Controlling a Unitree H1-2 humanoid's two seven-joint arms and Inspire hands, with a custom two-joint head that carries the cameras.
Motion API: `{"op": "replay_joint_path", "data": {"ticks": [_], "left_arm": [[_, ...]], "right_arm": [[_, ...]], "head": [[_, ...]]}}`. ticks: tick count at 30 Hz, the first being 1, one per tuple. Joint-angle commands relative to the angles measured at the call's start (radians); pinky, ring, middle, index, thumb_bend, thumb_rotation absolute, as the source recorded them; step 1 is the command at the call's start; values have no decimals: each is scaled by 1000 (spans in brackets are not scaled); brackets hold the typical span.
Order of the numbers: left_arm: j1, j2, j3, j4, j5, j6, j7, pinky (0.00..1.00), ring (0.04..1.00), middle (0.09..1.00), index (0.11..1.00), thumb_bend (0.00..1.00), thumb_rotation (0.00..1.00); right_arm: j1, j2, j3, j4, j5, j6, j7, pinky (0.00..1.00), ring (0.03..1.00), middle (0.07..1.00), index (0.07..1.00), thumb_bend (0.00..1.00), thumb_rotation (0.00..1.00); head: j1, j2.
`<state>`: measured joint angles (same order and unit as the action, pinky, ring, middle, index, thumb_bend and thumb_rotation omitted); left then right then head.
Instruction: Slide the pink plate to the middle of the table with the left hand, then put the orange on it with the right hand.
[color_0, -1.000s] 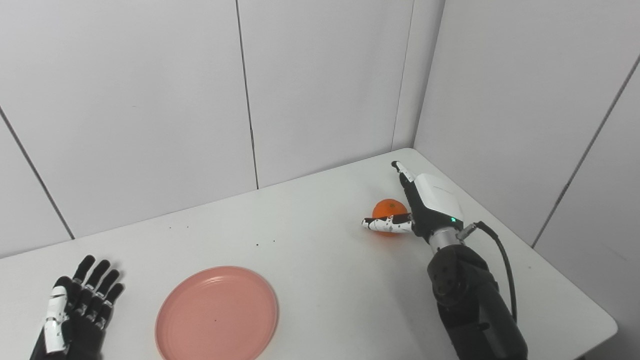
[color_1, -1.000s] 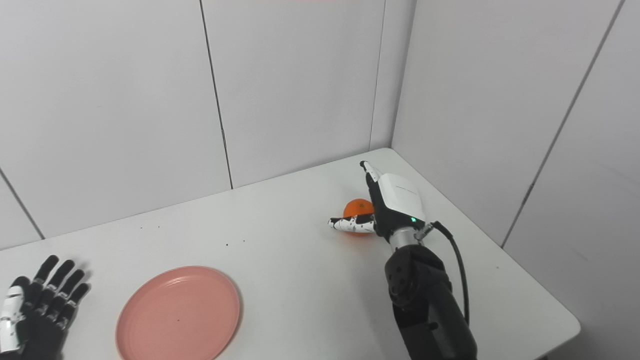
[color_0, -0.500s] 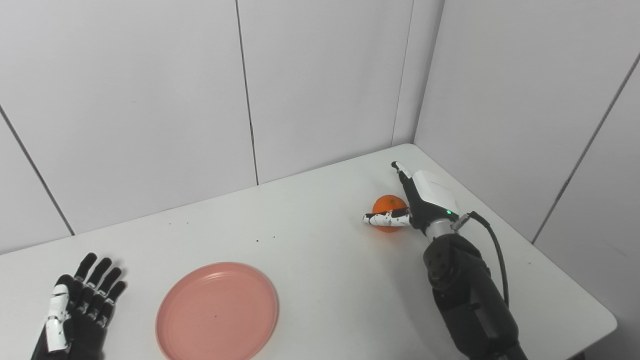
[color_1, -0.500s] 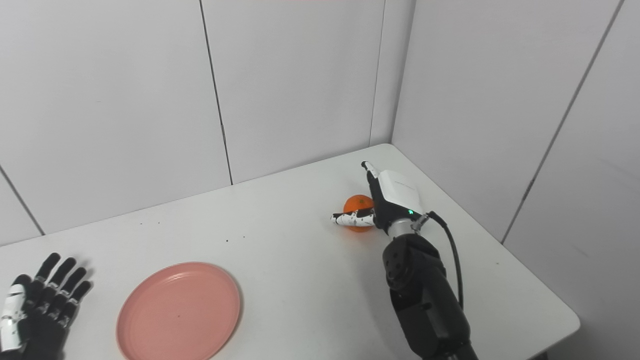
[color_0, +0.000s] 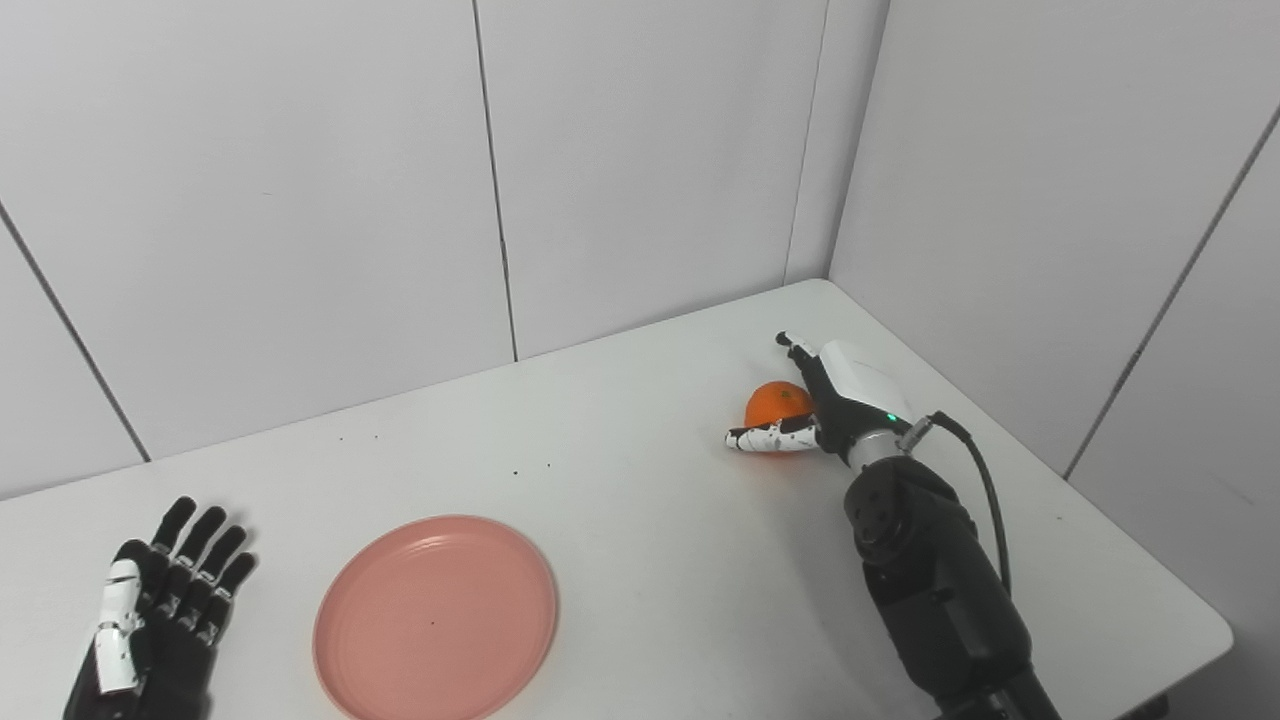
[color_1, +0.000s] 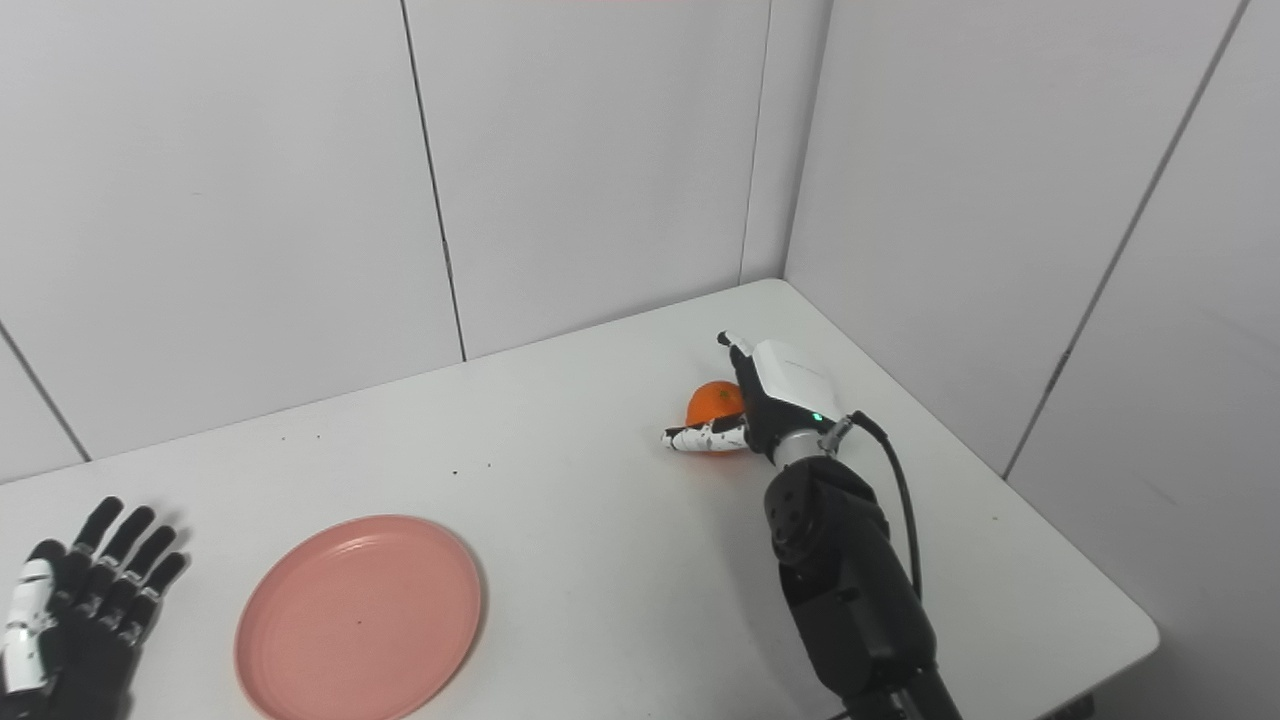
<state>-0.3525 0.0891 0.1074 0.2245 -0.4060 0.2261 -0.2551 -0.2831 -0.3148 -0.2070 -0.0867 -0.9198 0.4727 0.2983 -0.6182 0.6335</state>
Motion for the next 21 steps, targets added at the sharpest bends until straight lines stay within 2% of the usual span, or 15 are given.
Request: {"op": "replay_joint_path", "data": {"ticks": [1, 5, 8, 14, 20, 21], "left_arm": [[6, 1, -5, -3, 7, 26, 4, 935, 930, 939, 927, 340, 1000], [7, 0, -5, -8, 6, 29, 6, 932, 928, 938, 925, 340, 1000], [9, 1, -9, -13, 10, 30, 5, 932, 932, 942, 930, 343, 1000], [11, -4, -6, -17, 10, 32, 15, 930, 925, 937, 927, 345, 1000], [11, -3, -9, -17, 14, 33, 17, 928, 925, 936, 925, 348, 1000], [11, -3, -9, -17, 13, 33, 17, 929, 927, 936, 925, 347, 1000]], "right_arm": [[-41, -26, -8, -18, -18, -3, 1, 720, 849, 884, 892, 917, 430], [-45, -22, -17, -16, -38, -3, 31, 715, 846, 891, 889, 922, 432], [-50, -13, -35, -20, -70, -3, 84, 708, 850, 898, 890, 918, 433], [-52, -17, -41, -19, -94, -3, 121, 752, 861, 896, 879, 915, 392], [-60, -3, -68, -15, -100, -3, 146, 641, 791, 841, 853, 889, 310], [-61, -2, -71, -13, -88, -3, 139, 616, 756, 813, 830, 880, 271]], "head": [[2, 1], [8, 4], [11, 6], [13, 6], [17, 8], [18, 8]]}}
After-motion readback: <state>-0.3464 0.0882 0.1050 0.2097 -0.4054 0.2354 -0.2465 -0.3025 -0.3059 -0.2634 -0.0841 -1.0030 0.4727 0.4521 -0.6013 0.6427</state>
